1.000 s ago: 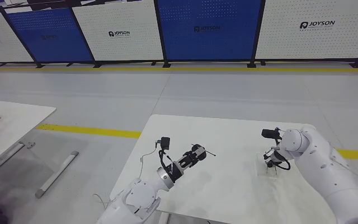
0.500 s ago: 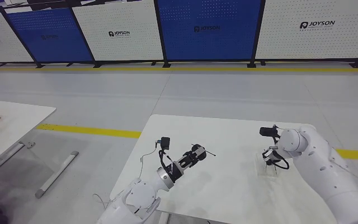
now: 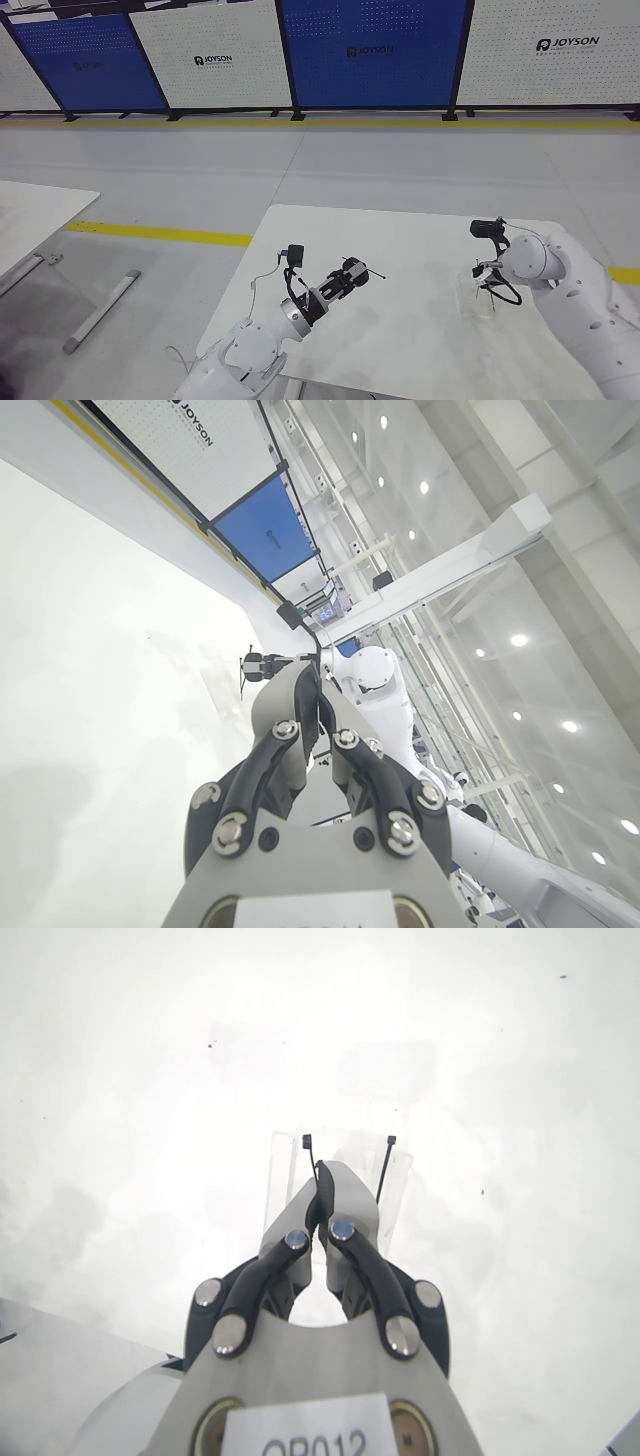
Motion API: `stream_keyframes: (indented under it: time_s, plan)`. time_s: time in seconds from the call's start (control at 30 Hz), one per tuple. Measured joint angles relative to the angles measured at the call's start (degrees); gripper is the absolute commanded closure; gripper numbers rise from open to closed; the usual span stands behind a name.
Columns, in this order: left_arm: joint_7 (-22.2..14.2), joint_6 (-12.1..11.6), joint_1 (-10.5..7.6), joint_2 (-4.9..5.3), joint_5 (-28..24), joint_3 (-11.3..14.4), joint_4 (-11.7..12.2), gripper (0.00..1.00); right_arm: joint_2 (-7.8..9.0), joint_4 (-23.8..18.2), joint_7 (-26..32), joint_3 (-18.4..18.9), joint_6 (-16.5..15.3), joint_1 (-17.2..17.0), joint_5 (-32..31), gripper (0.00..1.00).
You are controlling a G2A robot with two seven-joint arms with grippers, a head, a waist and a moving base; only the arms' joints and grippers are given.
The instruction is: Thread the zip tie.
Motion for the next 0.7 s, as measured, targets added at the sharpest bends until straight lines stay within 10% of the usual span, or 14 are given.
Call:
stream_keyframes:
  time_s: [0.47,0.7]
  plan:
    - [0.0,0.0,0.0,0.0,0.0,0.0,0.0,1.0,0.73,-0.71,-5.33,4.13,-2.05,-2.27,4.27,1.0]
    - [0.0,0.0,0.0,0.0,0.0,0.0,0.0,1.0,4.18,-14.26,-16.18,15.54,-7.25,-15.36,7.51,1.0]
